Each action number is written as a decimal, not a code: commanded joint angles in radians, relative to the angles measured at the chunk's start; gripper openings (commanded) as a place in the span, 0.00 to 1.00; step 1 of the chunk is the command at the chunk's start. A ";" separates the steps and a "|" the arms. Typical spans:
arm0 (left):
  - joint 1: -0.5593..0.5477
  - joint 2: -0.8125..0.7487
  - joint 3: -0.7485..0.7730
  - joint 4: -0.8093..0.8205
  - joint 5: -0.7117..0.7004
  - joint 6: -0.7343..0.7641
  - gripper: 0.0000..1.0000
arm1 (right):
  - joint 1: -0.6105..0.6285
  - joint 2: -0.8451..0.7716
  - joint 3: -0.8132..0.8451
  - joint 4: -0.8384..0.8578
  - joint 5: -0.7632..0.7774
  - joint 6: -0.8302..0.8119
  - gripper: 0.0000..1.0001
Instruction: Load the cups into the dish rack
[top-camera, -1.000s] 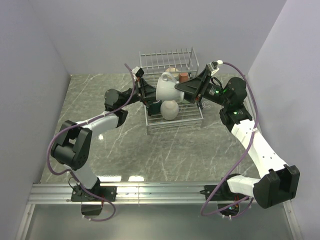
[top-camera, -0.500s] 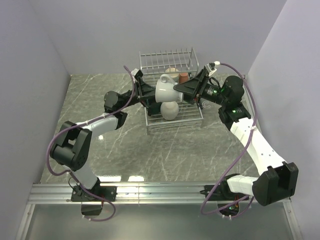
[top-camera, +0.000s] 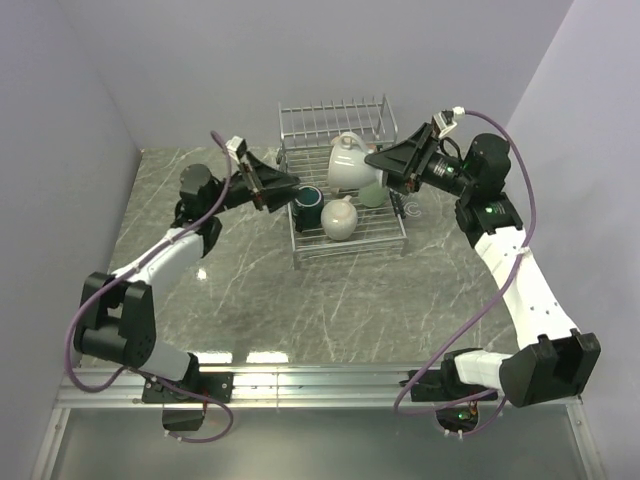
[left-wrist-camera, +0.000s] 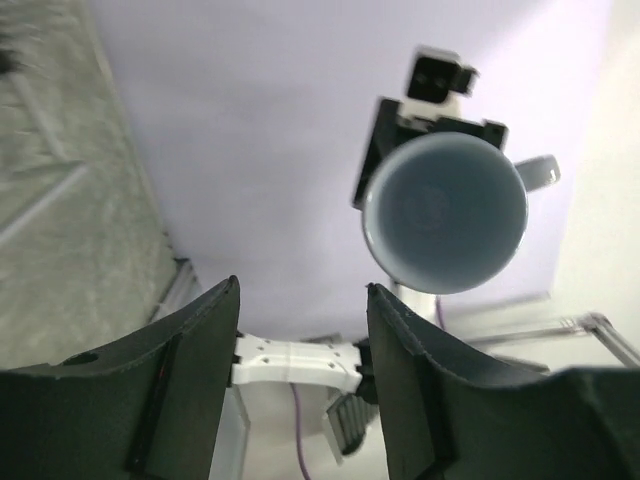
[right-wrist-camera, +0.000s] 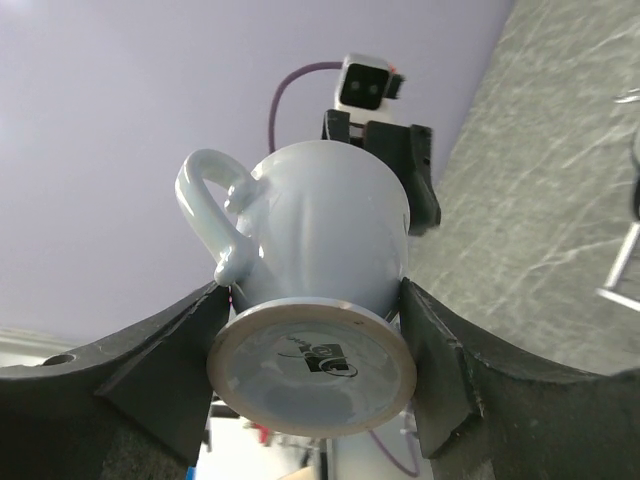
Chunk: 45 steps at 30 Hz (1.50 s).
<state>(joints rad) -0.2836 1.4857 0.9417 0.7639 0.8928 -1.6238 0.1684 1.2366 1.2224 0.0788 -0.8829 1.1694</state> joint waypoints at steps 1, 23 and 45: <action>0.061 -0.083 0.043 -0.340 -0.001 0.284 0.59 | -0.021 0.004 0.104 -0.141 0.002 -0.144 0.00; 0.080 -0.219 0.200 -1.279 -0.445 0.849 0.49 | 0.063 0.564 0.601 -0.998 0.912 -0.711 0.00; 0.080 -0.312 0.167 -1.351 -0.502 0.838 0.46 | 0.143 0.719 0.549 -0.973 1.007 -0.700 0.51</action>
<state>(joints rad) -0.2024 1.1992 1.0996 -0.5892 0.4015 -0.7895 0.3073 1.9400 1.7527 -0.9249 0.0937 0.4702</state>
